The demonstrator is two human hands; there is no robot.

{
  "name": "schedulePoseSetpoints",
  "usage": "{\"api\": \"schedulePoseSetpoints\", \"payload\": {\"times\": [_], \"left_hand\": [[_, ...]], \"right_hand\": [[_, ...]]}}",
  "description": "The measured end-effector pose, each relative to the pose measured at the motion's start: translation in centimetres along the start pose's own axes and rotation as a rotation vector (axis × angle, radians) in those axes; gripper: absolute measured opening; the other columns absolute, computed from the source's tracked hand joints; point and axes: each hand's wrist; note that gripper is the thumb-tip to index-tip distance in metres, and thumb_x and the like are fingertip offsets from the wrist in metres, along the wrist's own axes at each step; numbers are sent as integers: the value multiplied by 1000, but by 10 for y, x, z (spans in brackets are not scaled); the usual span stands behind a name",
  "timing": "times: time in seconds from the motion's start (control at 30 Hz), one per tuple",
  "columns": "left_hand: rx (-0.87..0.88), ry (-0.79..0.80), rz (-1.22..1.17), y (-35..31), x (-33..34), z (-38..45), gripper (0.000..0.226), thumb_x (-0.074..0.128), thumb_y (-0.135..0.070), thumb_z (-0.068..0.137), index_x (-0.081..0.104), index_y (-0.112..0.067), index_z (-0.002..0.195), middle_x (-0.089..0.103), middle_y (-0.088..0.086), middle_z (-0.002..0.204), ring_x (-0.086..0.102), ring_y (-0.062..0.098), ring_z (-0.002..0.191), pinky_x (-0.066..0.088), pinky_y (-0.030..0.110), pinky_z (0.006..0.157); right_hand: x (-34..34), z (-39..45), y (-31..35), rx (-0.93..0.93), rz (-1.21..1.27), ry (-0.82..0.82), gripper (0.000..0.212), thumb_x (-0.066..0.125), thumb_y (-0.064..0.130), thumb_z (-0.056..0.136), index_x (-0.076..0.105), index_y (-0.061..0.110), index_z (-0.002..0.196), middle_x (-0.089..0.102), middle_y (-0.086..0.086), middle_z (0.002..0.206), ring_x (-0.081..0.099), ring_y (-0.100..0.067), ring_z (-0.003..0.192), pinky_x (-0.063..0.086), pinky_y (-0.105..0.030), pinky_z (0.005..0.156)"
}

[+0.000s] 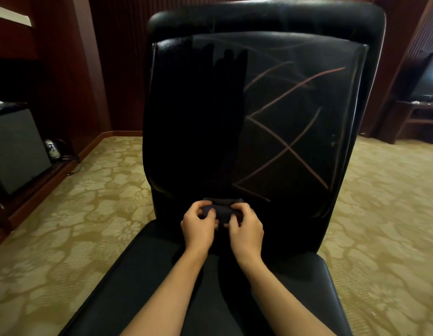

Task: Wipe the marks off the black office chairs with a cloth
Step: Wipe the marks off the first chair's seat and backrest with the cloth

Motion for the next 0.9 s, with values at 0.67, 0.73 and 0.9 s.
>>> {"api": "schedulePoseSetpoints", "payload": {"times": [0.67, 0.73, 0.9], "left_hand": [[-93, 66, -195, 8, 2, -15, 19, 67, -10, 92, 65, -23, 104, 67, 16, 102, 67, 16, 84, 55, 26, 65], [-100, 76, -169, 6, 3, -16, 18, 64, -13, 95, 63, -22, 111, 70, 9, 81, 62, 9, 64, 48, 21, 53], [-161, 159, -207, -3, 12, -15, 22, 50, -17, 103, 49, -22, 124, 67, 2, 89, 71, 22, 65, 58, 31, 61]], "right_hand": [[-2, -7, 4, 527, 700, -100, 22, 62, 4, 92, 64, 25, 98, 59, -15, 114, 71, -17, 84, 60, -33, 81], [-6, -4, 8, 591, 816, -78, 22, 57, 0, 94, 63, 20, 98, 65, -17, 107, 70, -21, 89, 59, -34, 83], [0, 4, 19, 736, 912, -13, 19, 53, 8, 98, 58, 25, 106, 66, -14, 106, 67, -30, 98, 56, -44, 85]]}}
Point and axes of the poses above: each hand's wrist, its own z-axis towards the middle knuckle, its own x-axis out of the palm, y = z × x
